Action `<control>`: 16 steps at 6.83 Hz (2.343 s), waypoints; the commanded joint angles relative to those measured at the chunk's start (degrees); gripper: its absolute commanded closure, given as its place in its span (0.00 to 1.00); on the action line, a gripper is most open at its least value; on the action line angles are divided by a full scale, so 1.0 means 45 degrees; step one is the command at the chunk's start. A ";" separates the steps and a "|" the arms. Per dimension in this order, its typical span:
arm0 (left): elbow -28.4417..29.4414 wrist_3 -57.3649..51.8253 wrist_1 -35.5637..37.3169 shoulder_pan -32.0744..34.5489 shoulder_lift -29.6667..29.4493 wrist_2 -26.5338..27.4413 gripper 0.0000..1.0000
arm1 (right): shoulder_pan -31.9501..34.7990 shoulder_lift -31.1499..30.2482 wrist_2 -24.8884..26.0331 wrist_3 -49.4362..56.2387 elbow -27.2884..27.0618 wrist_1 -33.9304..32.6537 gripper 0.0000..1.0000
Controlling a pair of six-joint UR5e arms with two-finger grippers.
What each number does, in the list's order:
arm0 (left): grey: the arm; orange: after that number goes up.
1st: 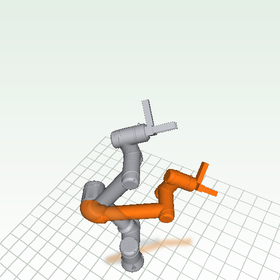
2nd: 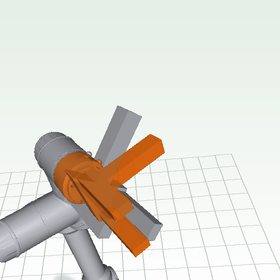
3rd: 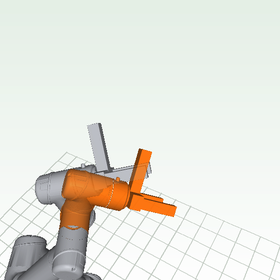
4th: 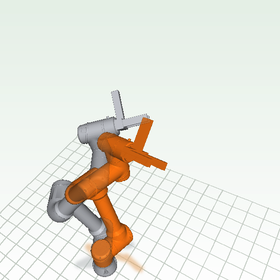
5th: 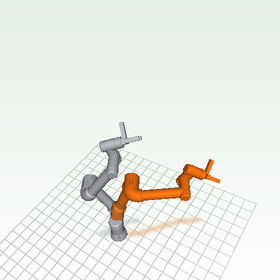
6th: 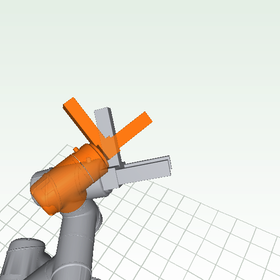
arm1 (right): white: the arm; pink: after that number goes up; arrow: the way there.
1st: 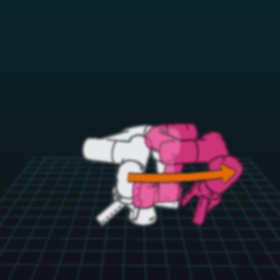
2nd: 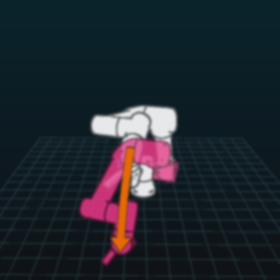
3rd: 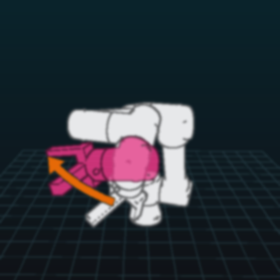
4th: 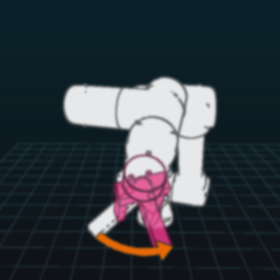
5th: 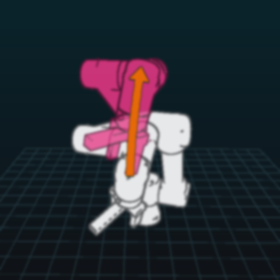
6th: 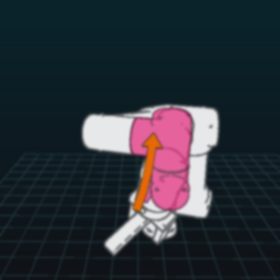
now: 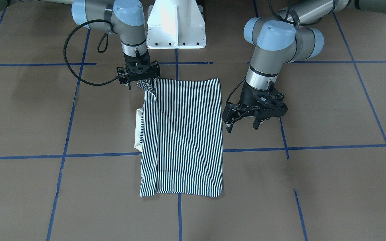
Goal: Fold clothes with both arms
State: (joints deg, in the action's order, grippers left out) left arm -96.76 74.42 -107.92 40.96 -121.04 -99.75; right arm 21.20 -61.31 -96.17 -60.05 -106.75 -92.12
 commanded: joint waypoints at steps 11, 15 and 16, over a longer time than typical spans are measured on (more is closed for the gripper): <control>-0.0003 0.0004 -0.0001 0.0000 -0.0075 -0.0001 0.00 | -0.0826 -0.1023 0.0395 -0.0720 -0.0515 0.0394 0.61; 0.0075 0.0004 -0.0137 -0.0019 -0.0115 0.0018 0.00 | -0.0806 -0.0985 0.0395 -0.0700 -0.0379 0.0413 0.60; 0.0134 0.0004 -0.0408 -0.0020 -0.0095 0.0018 0.00 | -0.0825 -0.1004 0.0395 -0.0719 -0.0340 0.0413 0.60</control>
State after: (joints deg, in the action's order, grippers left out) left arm -96.44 74.44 -108.65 40.91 -121.50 -99.67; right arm 17.58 -65.83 -94.39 -63.21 -108.48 -90.27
